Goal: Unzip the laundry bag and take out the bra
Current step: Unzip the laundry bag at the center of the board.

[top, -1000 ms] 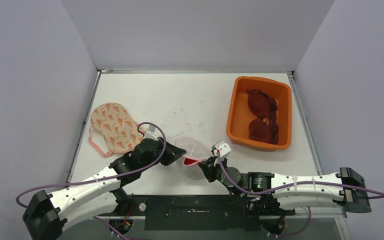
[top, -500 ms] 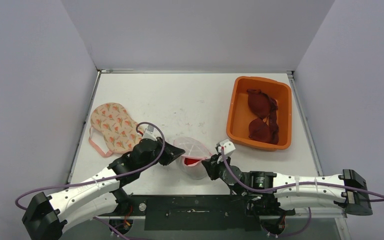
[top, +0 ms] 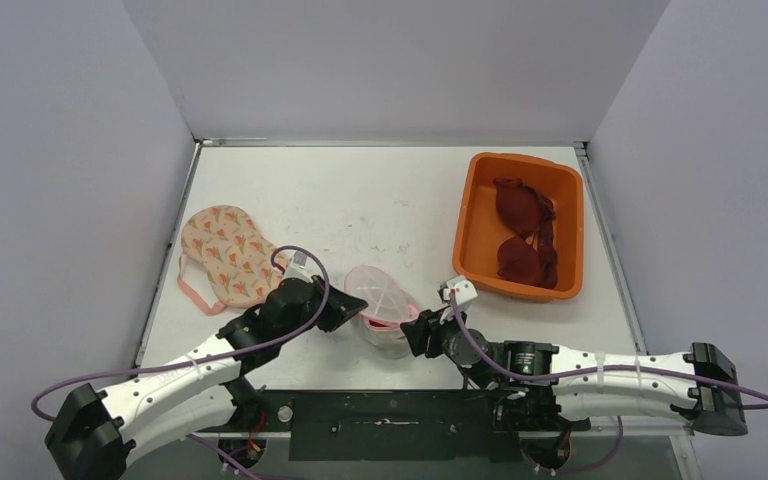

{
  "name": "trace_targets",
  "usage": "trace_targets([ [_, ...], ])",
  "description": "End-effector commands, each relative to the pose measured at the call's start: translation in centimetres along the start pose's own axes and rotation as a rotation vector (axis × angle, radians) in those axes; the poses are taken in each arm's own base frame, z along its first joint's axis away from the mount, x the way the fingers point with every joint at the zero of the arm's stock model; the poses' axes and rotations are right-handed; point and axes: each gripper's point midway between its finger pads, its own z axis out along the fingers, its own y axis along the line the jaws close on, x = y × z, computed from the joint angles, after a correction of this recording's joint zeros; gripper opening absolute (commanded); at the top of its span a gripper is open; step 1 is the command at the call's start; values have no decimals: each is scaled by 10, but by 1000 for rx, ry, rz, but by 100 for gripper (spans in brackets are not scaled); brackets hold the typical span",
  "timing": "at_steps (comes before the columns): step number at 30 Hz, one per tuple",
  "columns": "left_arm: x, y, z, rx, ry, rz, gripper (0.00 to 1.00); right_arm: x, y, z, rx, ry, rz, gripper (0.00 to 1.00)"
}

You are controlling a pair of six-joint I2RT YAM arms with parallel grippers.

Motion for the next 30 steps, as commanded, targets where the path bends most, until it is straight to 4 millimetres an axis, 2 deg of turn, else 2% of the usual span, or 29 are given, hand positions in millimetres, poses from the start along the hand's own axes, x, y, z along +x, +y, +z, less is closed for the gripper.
trace_targets([
  [1, -6, -14, 1, 58, -24, 15, 0, -30, 12, -8, -22, -54, 105, 52],
  [6, -6, -18, 1, 93, -28, 6, 0, -35, 11, -11, -4, -49, 189, 73],
  [11, -10, -31, -1, 213, -65, -4, 0, -33, 13, -9, -39, -42, 405, 89],
  [15, -19, -61, -15, 424, -136, -12, 0, -49, 11, -10, -52, -108, 493, 92],
  [17, -25, -79, -25, 511, -170, 12, 0, -63, 12, -13, -66, -155, 525, 93],
  [22, -32, -116, -49, 658, -229, 93, 0, -76, 15, -14, -71, -186, 530, 94],
  [27, -32, -141, -61, 718, -237, 163, 0, -82, 19, -11, -70, -191, 540, 93],
  [30, -30, -143, -64, 738, -233, 179, 0, -84, 13, -9, -49, -206, 584, 92],
])
